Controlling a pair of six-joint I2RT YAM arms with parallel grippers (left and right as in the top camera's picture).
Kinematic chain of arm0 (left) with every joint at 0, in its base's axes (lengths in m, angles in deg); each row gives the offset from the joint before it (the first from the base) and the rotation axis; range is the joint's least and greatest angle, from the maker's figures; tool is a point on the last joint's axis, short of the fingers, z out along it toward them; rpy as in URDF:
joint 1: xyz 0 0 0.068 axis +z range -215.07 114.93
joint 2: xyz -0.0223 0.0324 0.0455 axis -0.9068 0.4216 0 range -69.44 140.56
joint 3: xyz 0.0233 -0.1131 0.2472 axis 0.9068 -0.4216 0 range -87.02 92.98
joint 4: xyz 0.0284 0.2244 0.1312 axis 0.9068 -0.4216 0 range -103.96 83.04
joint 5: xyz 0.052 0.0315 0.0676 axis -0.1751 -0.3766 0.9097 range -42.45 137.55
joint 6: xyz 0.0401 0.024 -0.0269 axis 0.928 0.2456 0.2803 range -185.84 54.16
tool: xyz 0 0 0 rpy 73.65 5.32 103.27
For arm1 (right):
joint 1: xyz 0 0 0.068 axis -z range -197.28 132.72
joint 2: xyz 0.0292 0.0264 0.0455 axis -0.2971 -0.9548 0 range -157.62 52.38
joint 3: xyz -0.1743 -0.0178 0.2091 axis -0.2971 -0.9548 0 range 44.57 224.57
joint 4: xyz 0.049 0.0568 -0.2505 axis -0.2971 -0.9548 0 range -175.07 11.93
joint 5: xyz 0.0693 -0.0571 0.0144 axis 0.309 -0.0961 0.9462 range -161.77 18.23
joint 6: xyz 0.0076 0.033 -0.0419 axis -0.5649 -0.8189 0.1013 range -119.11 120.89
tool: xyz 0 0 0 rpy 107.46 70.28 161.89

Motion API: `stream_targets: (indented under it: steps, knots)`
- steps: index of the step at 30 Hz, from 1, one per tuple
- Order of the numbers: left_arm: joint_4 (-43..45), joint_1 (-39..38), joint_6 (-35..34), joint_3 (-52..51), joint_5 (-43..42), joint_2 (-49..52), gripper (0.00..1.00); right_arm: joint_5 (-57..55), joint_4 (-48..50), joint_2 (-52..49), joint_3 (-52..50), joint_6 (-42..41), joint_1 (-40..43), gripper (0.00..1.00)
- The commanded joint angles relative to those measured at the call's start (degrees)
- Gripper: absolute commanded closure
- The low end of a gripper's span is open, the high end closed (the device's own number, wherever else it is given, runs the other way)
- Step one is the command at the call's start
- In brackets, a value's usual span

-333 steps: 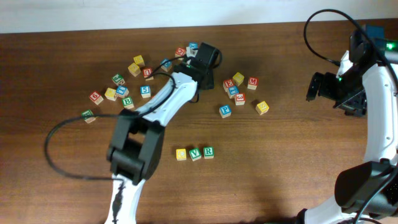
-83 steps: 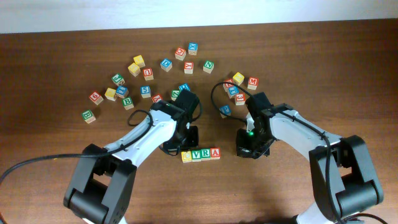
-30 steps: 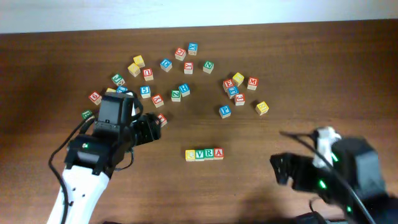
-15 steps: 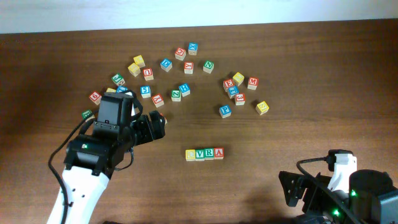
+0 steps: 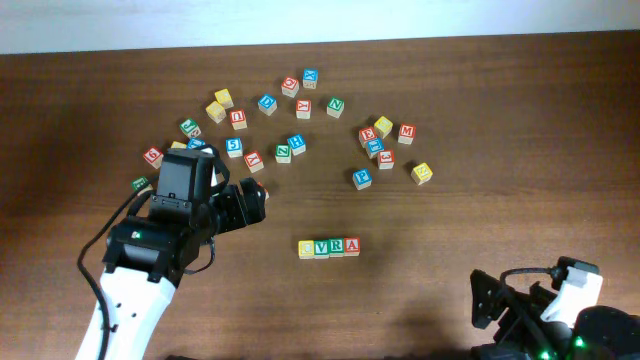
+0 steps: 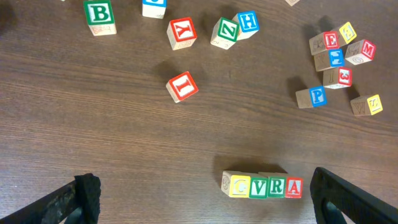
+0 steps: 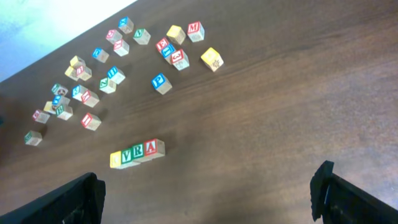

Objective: Spell out CVPR
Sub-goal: 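Retract both grippers away from the block row, then move right gripper onto the red A block and grasp it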

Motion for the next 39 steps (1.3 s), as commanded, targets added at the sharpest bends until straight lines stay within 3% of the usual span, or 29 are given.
stream_targets:
  steps: [1, 16, 19, 25, 27, 29, 31, 34, 35, 37, 39]
  knots:
    - [-0.07, 0.2, 0.33, 0.04, 0.79, -0.15, 0.01, 1.44, 2.99, 2.05, -4.07, -0.37, 0.48, 0.02]
    - [-0.09, 0.15, 0.33, 0.04, 0.79, -0.15, 0.01, 1.53, 6.23, 2.05, -4.17, -0.35, 0.44, 0.02]
    - [-0.09, 0.15, 0.33, 0.04, 0.79, -0.15, 0.01, 3.26, 15.69, 2.05, -4.17, -0.37, 0.44, 0.02]
    - [-0.11, 0.15, 0.33, 0.04, 0.81, -0.15, 0.01, 4.48, 13.99, 2.05, -4.17, -0.46, 0.44, 0.02]
    - [-0.09, 0.13, 0.33, 0.04, 0.79, -0.15, 0.01, 15.28, 16.2, 2.03, -4.17, -2.64, 0.44, 0.02]
    - [-0.09, 0.13, 0.33, 0.04, 0.79, -0.15, 0.01, 23.3, 27.93, 1.81, -4.17, -4.9, 0.44, 0.02]
    - [-0.09, 0.13, 0.33, 0.04, 0.79, -0.15, 0.01, 32.76, 42.97, -2.47, -4.15, -6.19, 0.44, 0.02]
    - [-0.09, 0.13, 0.33, 0.04, 0.79, -0.15, 0.01, 38.86, 44.35, -15.23, -3.34, -7.13, 0.42, 0.02]
    - [-0.09, 0.13, 0.33, 0.04, 0.79, -0.15, 0.01, 40.48, 44.3, -23.37, -2.99, -3.87, 0.37, 0.02]
    - [-0.09, 0.13, 0.33, 0.04, 0.79, -0.15, 0.01, 37.9, 43.34, -33.81, -0.96, 0.02, -1.9, 0.02]
    - [-0.09, 0.13, 0.33, 0.04, 0.79, -0.15, 0.01, 22.05, 31.3, -45.55, 5.31, 4.26, -8.87, 0.02]
